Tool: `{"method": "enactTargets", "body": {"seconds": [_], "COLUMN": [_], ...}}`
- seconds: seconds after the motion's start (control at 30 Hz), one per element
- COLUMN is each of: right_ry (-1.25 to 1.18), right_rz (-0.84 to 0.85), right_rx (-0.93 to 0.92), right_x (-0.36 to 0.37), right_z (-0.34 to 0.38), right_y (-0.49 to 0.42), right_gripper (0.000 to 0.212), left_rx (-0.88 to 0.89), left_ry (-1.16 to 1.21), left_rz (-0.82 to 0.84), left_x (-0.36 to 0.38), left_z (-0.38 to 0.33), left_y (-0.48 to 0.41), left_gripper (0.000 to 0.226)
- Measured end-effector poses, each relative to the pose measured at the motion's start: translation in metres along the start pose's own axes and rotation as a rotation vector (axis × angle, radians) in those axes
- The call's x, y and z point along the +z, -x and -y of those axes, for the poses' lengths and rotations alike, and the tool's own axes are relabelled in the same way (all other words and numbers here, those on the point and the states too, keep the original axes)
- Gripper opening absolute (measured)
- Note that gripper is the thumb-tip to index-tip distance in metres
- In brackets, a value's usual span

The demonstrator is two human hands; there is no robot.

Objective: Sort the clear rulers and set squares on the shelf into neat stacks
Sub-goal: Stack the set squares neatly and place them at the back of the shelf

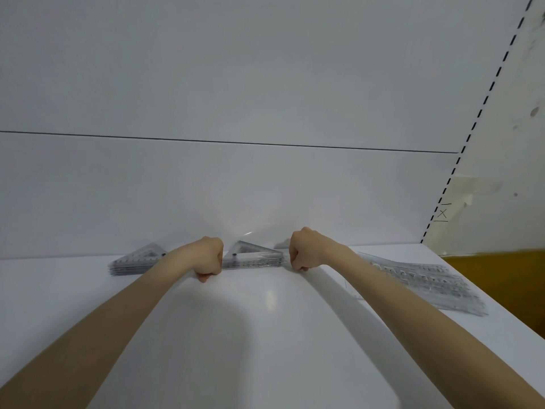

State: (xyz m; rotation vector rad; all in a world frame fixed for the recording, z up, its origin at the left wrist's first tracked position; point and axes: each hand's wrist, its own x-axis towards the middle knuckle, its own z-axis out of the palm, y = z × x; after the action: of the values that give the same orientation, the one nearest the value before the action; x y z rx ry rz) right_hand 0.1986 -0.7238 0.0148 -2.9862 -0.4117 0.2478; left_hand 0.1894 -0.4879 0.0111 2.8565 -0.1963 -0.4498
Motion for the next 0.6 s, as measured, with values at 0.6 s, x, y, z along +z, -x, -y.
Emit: {"method": "enactTargets", "body": {"seconds": [0.6], "right_ry": [-0.088], "right_rz": [-0.100], "right_rx": [-0.070], "right_x": [0.012], "right_z": [0.008], "right_y": [-0.010], "right_gripper": [0.031], "left_rx": [0.119], "left_ry": [-0.014], "left_rz": [-0.112], "left_x": [0.008], "left_z": [0.006], "left_y": [-0.007], "left_gripper": [0.034]}}
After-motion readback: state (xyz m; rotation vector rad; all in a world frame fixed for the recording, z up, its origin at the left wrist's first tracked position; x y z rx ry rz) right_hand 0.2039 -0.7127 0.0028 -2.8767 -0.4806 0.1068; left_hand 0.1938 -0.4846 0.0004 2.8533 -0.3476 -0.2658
